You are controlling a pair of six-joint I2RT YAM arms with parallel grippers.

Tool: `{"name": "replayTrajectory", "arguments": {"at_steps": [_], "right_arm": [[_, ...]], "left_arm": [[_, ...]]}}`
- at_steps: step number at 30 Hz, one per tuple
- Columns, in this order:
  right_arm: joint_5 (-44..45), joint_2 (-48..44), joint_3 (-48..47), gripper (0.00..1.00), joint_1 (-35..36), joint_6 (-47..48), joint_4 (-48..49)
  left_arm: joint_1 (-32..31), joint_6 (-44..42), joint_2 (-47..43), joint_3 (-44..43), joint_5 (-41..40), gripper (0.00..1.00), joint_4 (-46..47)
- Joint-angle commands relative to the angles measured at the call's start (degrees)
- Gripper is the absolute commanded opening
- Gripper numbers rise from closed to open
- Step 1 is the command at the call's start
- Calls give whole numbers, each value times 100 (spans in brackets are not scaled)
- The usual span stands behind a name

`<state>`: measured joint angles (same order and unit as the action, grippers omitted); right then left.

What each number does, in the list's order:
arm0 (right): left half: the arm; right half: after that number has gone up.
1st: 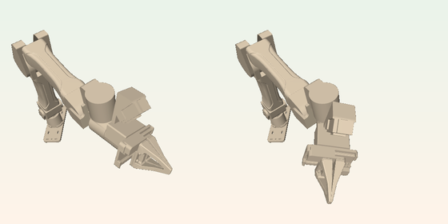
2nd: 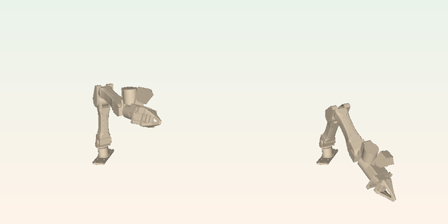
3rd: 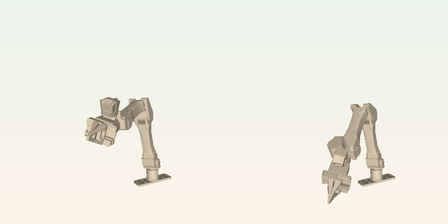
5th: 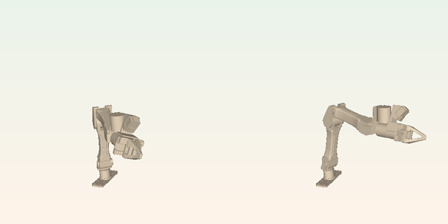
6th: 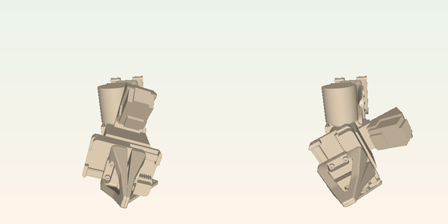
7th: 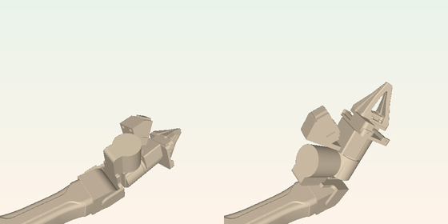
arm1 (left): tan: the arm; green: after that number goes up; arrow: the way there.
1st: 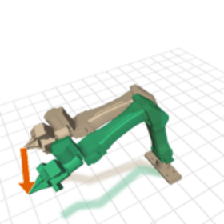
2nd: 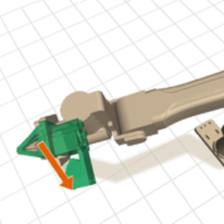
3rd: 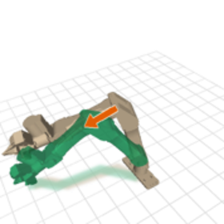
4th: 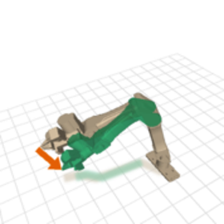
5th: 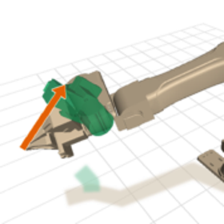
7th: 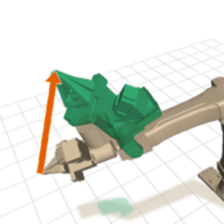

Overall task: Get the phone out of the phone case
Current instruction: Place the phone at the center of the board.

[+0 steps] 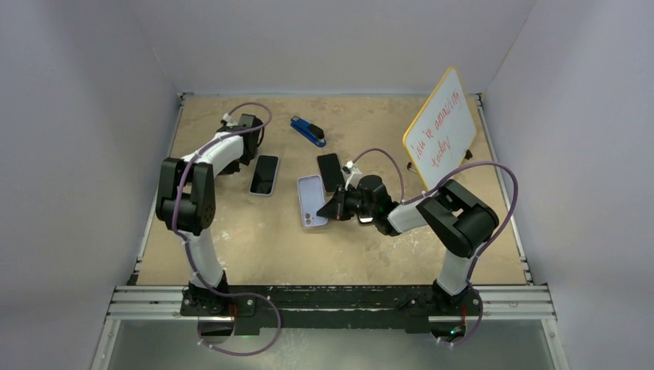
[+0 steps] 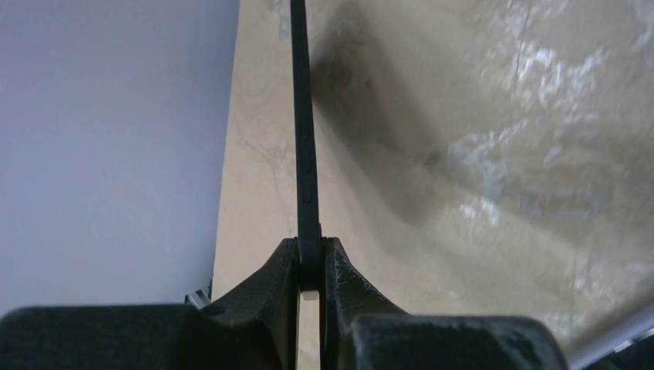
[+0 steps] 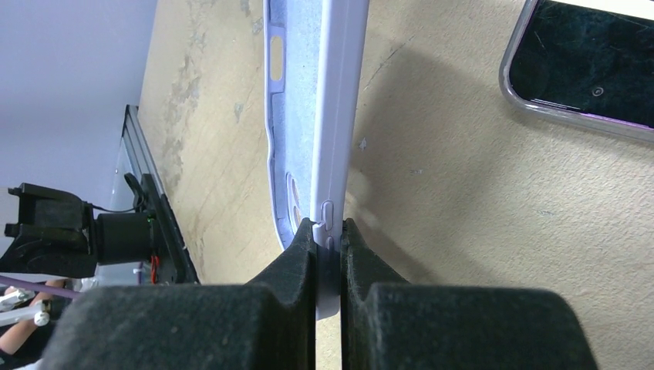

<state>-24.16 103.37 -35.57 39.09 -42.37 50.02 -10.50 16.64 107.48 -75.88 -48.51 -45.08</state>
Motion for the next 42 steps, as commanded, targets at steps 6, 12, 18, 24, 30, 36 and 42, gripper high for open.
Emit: {"name": "replayTrajectory", "arguments": {"at_steps": [6,12,18,24,30,36,42], "right_arm": [[-174,-204,-127,0,-7,195,135],[-226,-164,-162,0,-9,208,189],[-247,-160,-169,0,-7,241,179],[-233,-135,-203,0,-7,258,163],[-220,-121,-229,0,-7,291,160],[-250,-72,-256,0,-6,291,144],[-268,-80,-265,0,-4,292,138]], "left_arm": [[130,-205,1100,-1015,189,10,2],[184,-188,1436,-1346,387,22,53],[239,-132,1674,-1519,631,29,191],[309,-106,1680,-1581,791,39,388],[402,-29,1609,-1587,884,44,520],[491,362,911,-981,1637,62,896],[577,840,175,-220,2217,68,1324]]}}
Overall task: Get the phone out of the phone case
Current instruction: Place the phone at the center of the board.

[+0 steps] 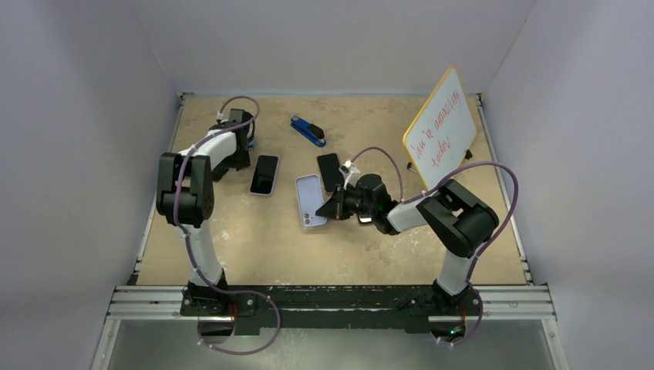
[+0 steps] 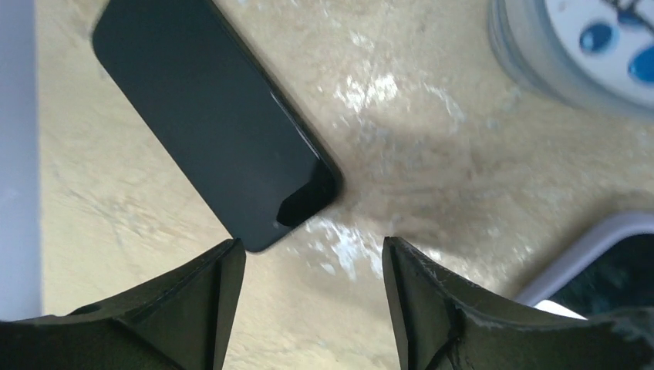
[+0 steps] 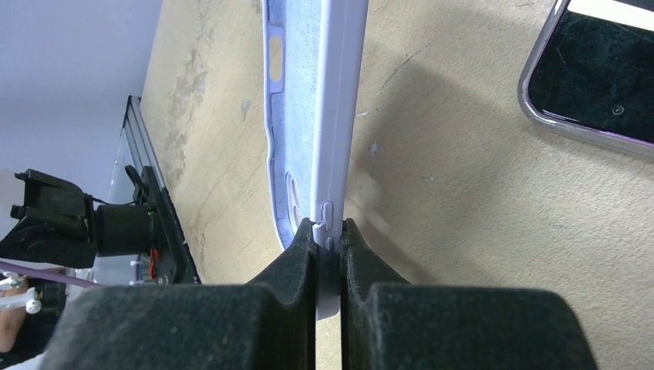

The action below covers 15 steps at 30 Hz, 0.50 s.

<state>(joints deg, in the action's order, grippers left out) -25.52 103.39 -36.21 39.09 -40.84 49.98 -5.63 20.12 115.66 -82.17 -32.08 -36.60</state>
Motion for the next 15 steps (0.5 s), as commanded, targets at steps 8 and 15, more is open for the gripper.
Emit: {"name": "replayTrajectory", "arguments": {"at_steps": [8,15], "right_arm": [[-82,-118,-185,0,-3,189,109],[-85,-107,-195,0,-7,199,97]], "left_arm": [[1265,1685,-2132,2439,1987,69,1986],[1725,2013,-2052,2837,2834,71,2535]]}}
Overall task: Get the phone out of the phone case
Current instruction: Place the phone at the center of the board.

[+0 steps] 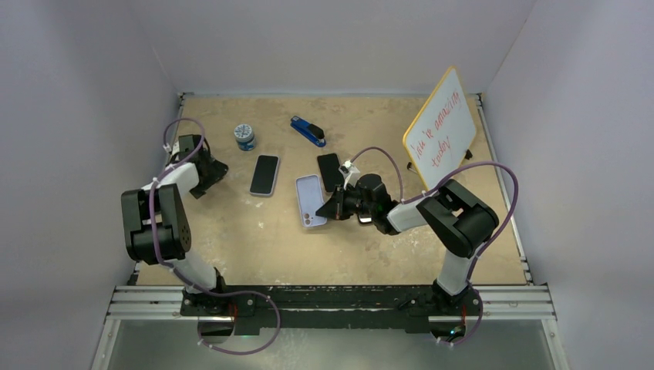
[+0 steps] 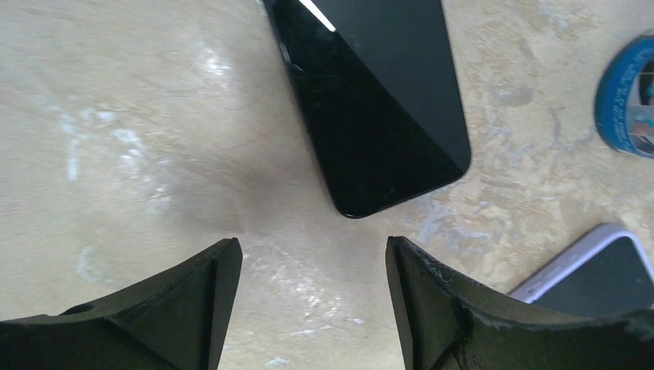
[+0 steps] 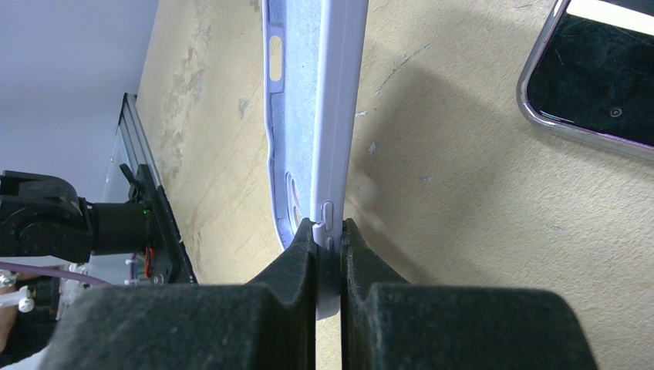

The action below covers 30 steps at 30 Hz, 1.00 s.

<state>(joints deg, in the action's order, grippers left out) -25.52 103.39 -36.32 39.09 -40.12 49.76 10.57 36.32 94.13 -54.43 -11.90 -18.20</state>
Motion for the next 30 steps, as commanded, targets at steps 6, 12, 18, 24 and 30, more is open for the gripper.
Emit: {"name": "replayTrajectory", "arguments": {"at_steps": [6,12,18,24,30], "right_arm": [[-50,-101,-200,0,-7,171,63],[-42,-94,-219,0,-7,192,32],[-23,-74,-236,0,-7,165,-8],[74,-126,-268,0,-2,168,-199],[61,-450,-236,0,74,-98,-911]], "left_arm": [[213,551,492,34,1353,73,1279],[214,578,815,-114,1732,74,1611],[214,516,757,-127,1819,74,1732],[118,655,421,141,2067,77,2095],[-688,327,-787,670,1005,79,1649]]}}
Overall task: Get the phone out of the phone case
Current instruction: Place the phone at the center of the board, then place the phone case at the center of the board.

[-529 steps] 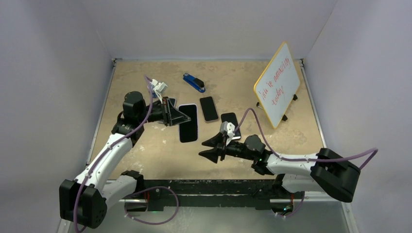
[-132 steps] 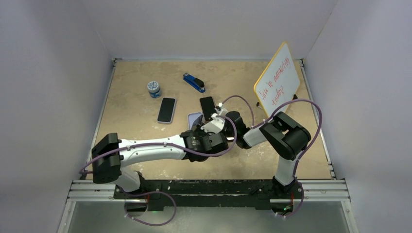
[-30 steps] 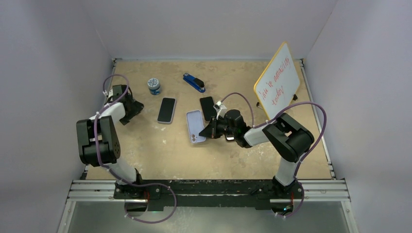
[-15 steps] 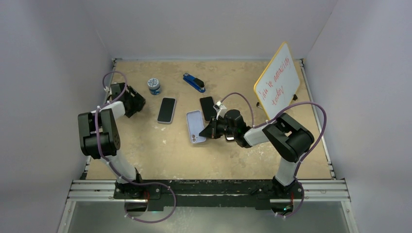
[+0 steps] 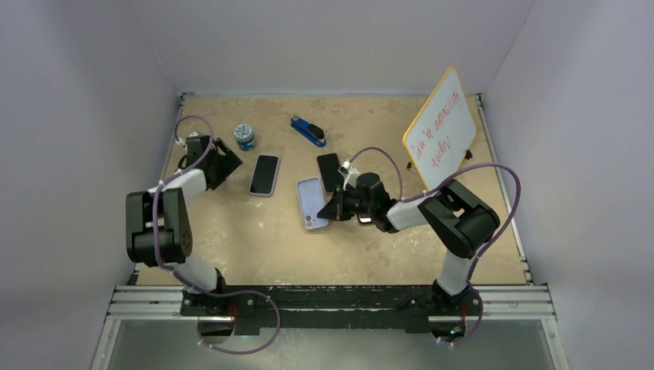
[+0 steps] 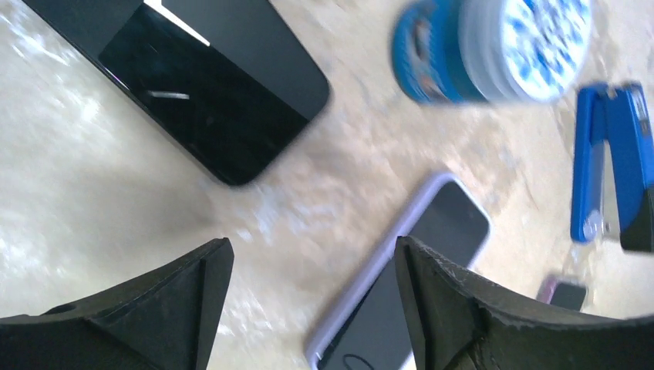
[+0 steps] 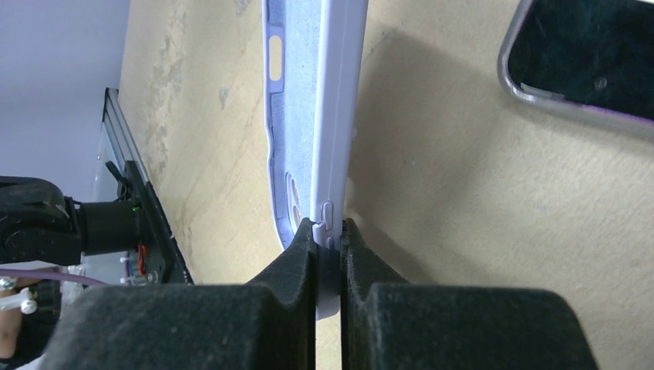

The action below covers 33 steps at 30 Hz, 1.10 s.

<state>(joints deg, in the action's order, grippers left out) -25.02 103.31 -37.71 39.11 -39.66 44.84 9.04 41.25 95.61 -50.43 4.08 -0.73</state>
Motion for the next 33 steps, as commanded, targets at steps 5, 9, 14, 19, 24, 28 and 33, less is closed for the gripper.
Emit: {"name": "replayTrajectory", "arguments": {"at_steps": [5,9,14,19,24,28,33], "right_arm": [[576,-1036,132,0,425,-85,-1205],[854,-1312,262,0,818,-220,-1546],[1194,-1327,405,0,1146,-797,-1580],[1778,-1305,429,4,1240,-1226,-1797],[1956,-1358,535,18,1260,-1318,-1915],[1974,-1460,533,36,1258,-1103,-2086],[2111,-1787,532,60,1265,-539,-2368]], "left_arm": [[-859,-329,-1936,929,-872,80,-146],[-1112,-586,-2490,1256,-927,80,-245],[-1573,-935,-2914,1442,-1202,83,-284],[-2122,-1164,-2981,1380,-1777,84,-460],[-2420,-1304,-2880,1274,-2050,84,-603],[-2544,-1406,-2770,1155,-2074,84,-673],[-2578,-1474,-2474,936,-1939,84,-793]]}}
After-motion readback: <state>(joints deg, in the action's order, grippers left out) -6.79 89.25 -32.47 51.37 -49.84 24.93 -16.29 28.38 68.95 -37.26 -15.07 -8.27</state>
